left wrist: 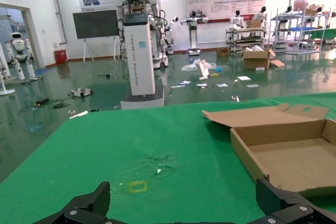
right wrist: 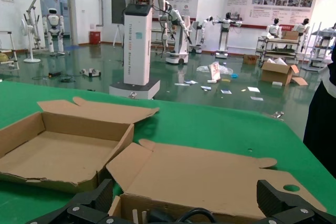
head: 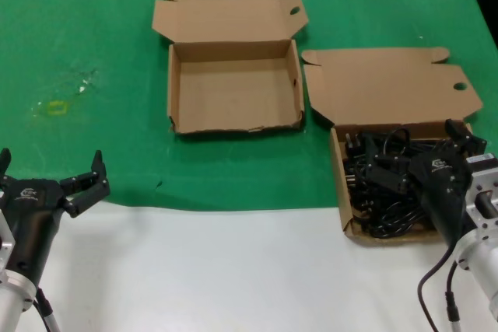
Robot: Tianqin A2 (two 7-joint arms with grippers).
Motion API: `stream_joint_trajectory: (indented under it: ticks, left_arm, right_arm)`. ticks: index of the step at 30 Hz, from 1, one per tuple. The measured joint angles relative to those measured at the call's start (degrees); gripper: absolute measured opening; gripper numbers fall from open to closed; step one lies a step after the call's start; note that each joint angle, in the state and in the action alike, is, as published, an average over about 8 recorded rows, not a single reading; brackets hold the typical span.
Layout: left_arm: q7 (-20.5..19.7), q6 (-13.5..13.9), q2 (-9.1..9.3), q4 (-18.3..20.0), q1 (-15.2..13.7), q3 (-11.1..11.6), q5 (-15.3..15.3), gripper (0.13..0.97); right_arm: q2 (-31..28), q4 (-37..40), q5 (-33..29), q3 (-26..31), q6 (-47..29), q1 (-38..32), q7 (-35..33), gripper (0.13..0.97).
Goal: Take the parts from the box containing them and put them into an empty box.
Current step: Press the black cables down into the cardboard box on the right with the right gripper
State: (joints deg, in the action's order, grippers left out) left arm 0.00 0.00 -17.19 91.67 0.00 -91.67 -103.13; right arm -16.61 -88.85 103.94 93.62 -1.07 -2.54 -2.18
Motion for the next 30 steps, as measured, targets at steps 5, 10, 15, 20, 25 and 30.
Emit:
stream_joint_trajectory:
  ticks: [5,10,15,20,25,30]
  left_arm:
    - [0.0,0.0,0.0,0.0,0.0,0.0,0.0,0.966]
    - [0.0,0.0,0.0,0.0,0.0,0.0,0.0,0.966]
    - [0.0,0.0,0.0,0.0,0.0,0.0,0.0,0.966]
    - [0.0,0.0,0.0,0.0,0.0,0.0,0.0,0.966]
    - [0.0,0.0,0.0,0.0,0.0,0.0,0.0,0.966]
    - [0.0,0.0,0.0,0.0,0.0,0.0,0.0,0.96]
  right_arm:
    - [0.0,0.0,0.0,0.0,0.0,0.0,0.0,0.966]
    - [0.0,0.0,0.0,0.0,0.0,0.0,0.0,0.966]
    - [0.0,0.0,0.0,0.0,0.0,0.0,0.0,0.966]
    - [0.0,0.0,0.0,0.0,0.0,0.0,0.0,0.966]
    - [0.0,0.0,0.0,0.0,0.0,0.0,0.0,0.966]
    - [0.0,0.0,0.0,0.0,0.0,0.0,0.0,0.966]
